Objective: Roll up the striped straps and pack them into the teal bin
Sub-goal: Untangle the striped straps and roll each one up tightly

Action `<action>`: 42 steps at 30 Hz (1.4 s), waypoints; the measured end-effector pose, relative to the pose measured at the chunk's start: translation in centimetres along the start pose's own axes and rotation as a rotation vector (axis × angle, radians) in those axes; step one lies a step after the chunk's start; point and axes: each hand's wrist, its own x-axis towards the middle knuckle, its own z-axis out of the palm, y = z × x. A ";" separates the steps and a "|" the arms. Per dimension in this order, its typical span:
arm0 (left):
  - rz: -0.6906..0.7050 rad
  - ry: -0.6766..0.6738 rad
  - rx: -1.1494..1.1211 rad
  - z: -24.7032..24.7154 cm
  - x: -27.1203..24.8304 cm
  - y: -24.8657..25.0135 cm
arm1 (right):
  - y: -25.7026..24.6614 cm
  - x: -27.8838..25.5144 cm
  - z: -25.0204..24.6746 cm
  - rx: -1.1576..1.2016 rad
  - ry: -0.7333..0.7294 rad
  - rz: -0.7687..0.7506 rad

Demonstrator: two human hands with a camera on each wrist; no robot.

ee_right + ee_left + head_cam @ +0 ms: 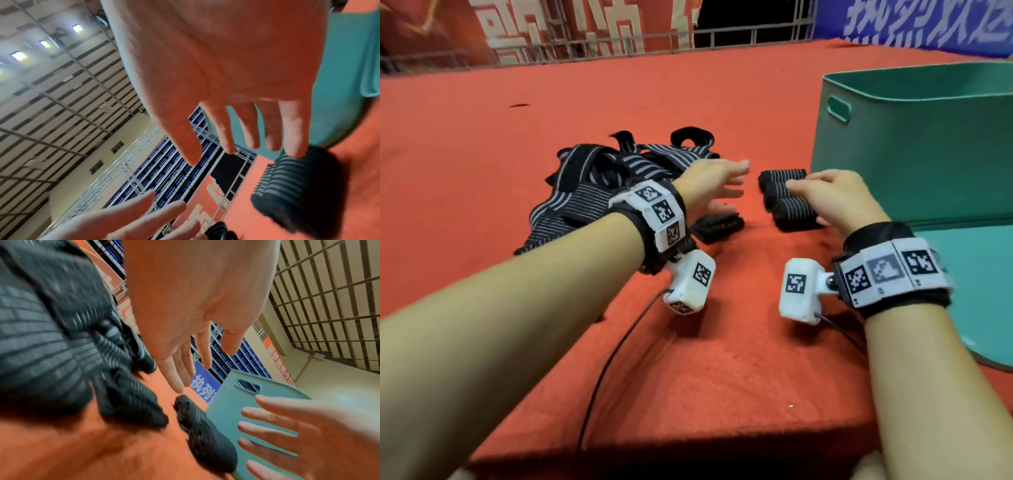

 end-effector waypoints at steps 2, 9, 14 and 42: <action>0.017 0.074 0.017 -3.1 -1.0 0.9 | -1.8 -1.3 2.1 -0.025 -0.105 -0.057; -0.022 0.300 0.054 -12.0 -5.0 -0.6 | -6.1 -4.9 10.0 -0.388 -0.597 -0.220; -0.064 0.369 0.082 -15.4 -6.8 -1.6 | -7.4 -5.0 13.1 -0.378 -0.642 -0.212; 0.142 0.278 -0.267 -11.2 -6.8 -4.1 | -2.7 -0.4 11.7 -0.331 -0.350 0.092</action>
